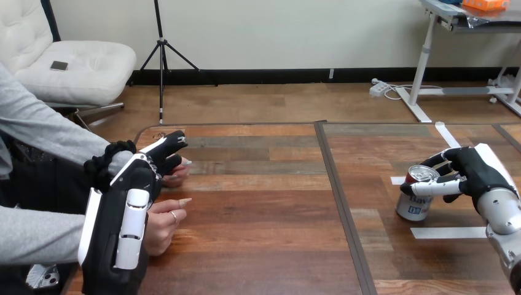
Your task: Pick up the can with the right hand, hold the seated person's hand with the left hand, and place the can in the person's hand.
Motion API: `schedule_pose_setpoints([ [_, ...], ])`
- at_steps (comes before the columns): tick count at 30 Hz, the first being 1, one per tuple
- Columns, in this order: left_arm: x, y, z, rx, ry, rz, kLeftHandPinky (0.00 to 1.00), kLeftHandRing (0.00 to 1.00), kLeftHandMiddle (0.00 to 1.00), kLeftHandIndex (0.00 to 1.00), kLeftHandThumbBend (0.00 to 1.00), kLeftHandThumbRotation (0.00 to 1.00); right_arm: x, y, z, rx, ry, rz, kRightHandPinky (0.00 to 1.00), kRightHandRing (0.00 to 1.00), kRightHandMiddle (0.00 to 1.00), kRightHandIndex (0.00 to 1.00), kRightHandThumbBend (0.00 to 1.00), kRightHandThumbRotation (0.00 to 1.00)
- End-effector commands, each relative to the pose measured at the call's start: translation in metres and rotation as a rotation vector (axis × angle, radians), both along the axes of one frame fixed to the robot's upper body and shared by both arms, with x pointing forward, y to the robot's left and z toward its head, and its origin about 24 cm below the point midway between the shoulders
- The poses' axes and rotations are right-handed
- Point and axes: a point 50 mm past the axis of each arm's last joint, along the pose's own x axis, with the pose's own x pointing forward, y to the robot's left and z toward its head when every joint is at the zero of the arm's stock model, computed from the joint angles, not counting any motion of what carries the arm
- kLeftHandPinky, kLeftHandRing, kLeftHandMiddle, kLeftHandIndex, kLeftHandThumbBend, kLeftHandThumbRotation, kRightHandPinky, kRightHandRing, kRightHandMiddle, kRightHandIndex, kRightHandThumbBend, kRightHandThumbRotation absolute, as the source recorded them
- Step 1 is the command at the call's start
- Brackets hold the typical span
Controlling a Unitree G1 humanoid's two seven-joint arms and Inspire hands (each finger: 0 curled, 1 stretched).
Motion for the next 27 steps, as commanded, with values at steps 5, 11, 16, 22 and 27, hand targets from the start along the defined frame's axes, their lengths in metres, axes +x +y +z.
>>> schedule_pose_setpoints([
  [5, 0.0104, 0.0004, 0.0166, 0.018, -0.088, -0.015, 0.86, 0.89, 0.85, 0.72, 0.49, 1.0, 0.011, 0.0061, 0.0158, -0.038, -0.09, 0.022, 0.39, 0.47, 0.5, 0.5, 0.7, 0.0],
  [11, 0.0102, 0.0009, 0.0169, 0.031, -0.09, -0.012, 0.87, 0.9, 0.85, 0.72, 0.48, 1.0, 0.0116, 0.0063, 0.017, -0.048, -0.093, 0.026, 0.4, 0.47, 0.51, 0.49, 0.69, 0.0],
  [16, 0.0103, 0.001, 0.0164, 0.028, -0.091, -0.013, 0.86, 0.9, 0.85, 0.7, 0.49, 1.0, 0.0117, 0.006, 0.0175, -0.047, -0.095, 0.027, 0.4, 0.47, 0.5, 0.49, 0.7, 0.0],
  [22, 0.0099, 0.0014, 0.0159, 0.033, -0.086, -0.018, 0.84, 0.9, 0.86, 0.69, 0.49, 1.0, 0.0114, 0.0061, 0.0183, -0.046, -0.109, 0.038, 0.41, 0.47, 0.5, 0.49, 0.71, 0.0],
  [27, 0.0101, 0.0012, 0.0155, 0.025, -0.092, -0.014, 0.83, 0.9, 0.85, 0.69, 0.48, 1.0, 0.0116, 0.006, 0.0191, -0.053, -0.11, 0.046, 0.42, 0.47, 0.5, 0.48, 0.71, 0.0],
])
